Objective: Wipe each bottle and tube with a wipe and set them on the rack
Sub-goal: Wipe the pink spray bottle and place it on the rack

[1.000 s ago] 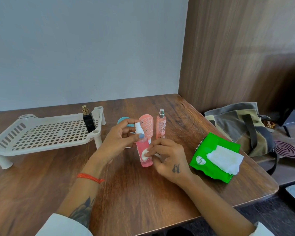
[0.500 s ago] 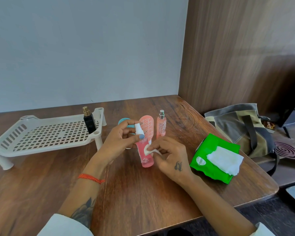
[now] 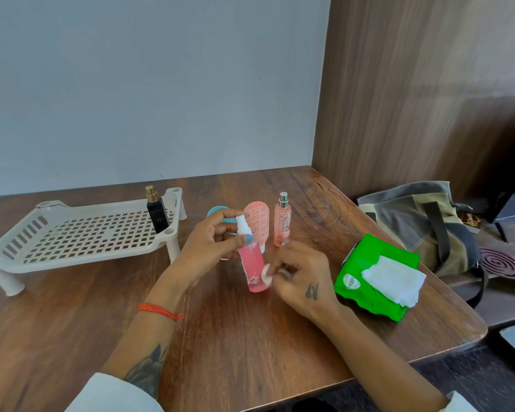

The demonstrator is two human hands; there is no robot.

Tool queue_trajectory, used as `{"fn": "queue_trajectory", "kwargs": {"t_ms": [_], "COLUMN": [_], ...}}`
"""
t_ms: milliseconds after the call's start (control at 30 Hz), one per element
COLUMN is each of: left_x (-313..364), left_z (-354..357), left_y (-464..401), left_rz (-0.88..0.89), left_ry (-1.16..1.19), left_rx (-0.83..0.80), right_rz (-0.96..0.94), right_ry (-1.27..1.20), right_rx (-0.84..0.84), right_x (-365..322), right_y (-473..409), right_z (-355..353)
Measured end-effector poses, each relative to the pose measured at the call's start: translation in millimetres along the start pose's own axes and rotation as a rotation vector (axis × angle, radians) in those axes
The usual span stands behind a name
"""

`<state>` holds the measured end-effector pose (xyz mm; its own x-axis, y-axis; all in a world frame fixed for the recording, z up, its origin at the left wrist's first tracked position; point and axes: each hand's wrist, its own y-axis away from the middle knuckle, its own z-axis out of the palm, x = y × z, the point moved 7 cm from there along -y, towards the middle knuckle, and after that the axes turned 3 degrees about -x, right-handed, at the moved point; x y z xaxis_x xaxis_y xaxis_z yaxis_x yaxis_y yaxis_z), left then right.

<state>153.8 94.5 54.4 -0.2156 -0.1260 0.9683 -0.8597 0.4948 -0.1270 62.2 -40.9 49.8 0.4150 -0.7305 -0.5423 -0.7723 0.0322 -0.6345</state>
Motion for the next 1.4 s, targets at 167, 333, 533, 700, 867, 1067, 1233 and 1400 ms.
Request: {"fn": "queue_trajectory", "kwargs": {"t_ms": [167,333,533,700,867,1067,1233,1400], "left_x": [3.6,4.4,2.4,2.7,4.0,4.1,2.8,3.1], "left_z": [2.7,2.7,2.5,2.3,2.9,2.3,1.1,1.8], "left_y": [2.2,1.9,1.1,2.1,2.0,1.7,1.1,1.8], "left_rz": [0.036,0.041,0.029,0.032,0.043,0.052,0.046,0.062], "left_ry": [0.020,-0.020,-0.012,0.001,-0.020,-0.037,-0.045,-0.035], "left_rx": [-0.005,0.014,0.018,0.008,0.011,0.032,0.042,0.036], "right_rz": [-0.163,-0.203,-0.182,-0.166,-0.221,-0.259,-0.277,-0.255], "right_ry": [0.032,0.104,0.097,0.029,0.140,0.202,0.244,0.176], "right_rx": [0.093,-0.045,-0.233,-0.062,0.112,-0.084,-0.242,-0.070], "right_x": [-14.6,-15.7,-12.4,-11.2,-18.9,-23.7,-25.5,-19.5], "right_y": [3.3,5.1,7.0,3.9,5.6,7.2,10.0,8.2], "right_z": [-3.4,7.1,16.5,5.7,-1.6,13.5,24.3,8.7]}}
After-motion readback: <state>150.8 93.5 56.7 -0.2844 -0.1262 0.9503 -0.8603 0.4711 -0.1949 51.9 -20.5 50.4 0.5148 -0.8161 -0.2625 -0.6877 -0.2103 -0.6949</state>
